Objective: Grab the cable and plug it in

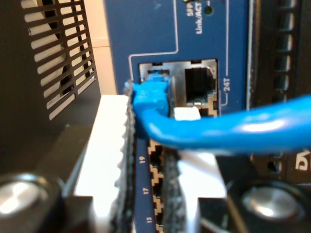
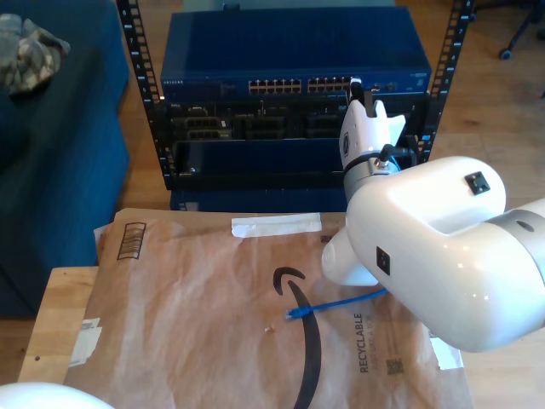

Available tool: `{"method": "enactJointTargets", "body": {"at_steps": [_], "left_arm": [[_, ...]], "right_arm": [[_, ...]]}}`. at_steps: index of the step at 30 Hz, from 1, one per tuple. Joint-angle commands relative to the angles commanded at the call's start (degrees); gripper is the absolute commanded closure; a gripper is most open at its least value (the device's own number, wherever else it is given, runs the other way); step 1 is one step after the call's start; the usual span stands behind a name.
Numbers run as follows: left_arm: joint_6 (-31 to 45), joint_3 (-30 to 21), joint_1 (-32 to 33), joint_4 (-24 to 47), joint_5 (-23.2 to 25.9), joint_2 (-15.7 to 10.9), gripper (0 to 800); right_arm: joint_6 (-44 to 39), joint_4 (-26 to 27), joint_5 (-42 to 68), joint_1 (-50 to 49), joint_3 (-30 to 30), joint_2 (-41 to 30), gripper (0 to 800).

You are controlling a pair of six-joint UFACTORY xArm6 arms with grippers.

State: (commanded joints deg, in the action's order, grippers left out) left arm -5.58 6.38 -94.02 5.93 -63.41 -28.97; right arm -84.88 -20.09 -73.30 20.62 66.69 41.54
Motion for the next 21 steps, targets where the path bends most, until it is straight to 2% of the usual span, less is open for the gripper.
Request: {"method": "enactJointTargets", "body": {"at_steps": [2,5,12,17,19,21], "left_arm": [[0.00,0.00,0.00,0.00,0.00,0.00,0],[0.00,0.00,0.00,0.00,0.00,0.00,0],[0.00,0.00,0.00,0.00,0.00,0.00,0],[0.00,0.00,0.00,0.00,0.00,0.00,0],[0.00,0.00,0.00,0.00,0.00,0.00,0],[0.00,0.00,0.00,0.00,0.00,0.00,0]], "right_arm": [[0.62,1.05,0.00,0.00,-0.70,-0.26,443],[0.62,1.05,-0.09,0.00,-3.78,-1.67,427],[0.62,2.11,2.90,-0.09,-14.15,-11.08,406],[0.79,7.82,9.41,-3.34,-23.56,-21.10,387],[1.85,10.99,12.92,-5.80,-26.81,-25.05,346],[3.43,12.66,16.53,-8.00,-29.27,-28.57,337]]}}
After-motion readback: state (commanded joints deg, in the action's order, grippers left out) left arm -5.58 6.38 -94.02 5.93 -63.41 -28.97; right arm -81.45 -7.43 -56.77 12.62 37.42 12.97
